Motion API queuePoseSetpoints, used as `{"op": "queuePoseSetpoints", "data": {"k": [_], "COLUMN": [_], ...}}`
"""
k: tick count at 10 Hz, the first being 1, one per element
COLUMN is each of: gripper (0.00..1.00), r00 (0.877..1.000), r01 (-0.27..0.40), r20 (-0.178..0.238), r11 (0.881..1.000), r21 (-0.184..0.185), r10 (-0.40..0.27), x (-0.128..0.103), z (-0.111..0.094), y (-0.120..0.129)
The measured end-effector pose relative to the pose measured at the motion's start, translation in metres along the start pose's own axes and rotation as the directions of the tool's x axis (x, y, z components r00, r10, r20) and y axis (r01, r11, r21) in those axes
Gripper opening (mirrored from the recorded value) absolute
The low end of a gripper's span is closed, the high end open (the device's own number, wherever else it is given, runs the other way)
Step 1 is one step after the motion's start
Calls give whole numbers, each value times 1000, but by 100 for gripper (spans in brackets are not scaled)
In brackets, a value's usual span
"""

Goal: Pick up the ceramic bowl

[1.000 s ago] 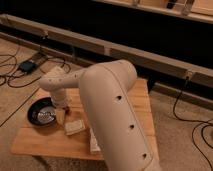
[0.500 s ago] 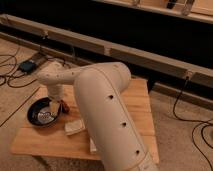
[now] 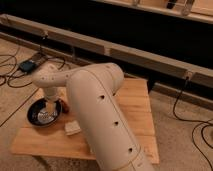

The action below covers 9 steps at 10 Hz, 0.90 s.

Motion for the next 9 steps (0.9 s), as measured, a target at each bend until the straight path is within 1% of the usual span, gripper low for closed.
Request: {"op": "queuePoseSetpoints", "data": {"k": [2, 4, 5, 7, 8, 9], "gripper": [80, 79, 75, 53, 45, 35], "r00": [999, 999, 998, 997, 996, 995], "r01": [33, 53, 59, 76, 83, 96], "r20": [-10, -10, -8, 8, 16, 23], "r11": [999, 999, 998, 997, 997, 995], "r21": [4, 9, 9, 5, -1, -11], "r10": [-33, -53, -59, -76, -83, -96], "x": [-10, -16, -19, -23, -23, -23], "z": [11, 18, 20, 20, 19, 18], "y": [8, 6, 5, 0, -1, -1]}}
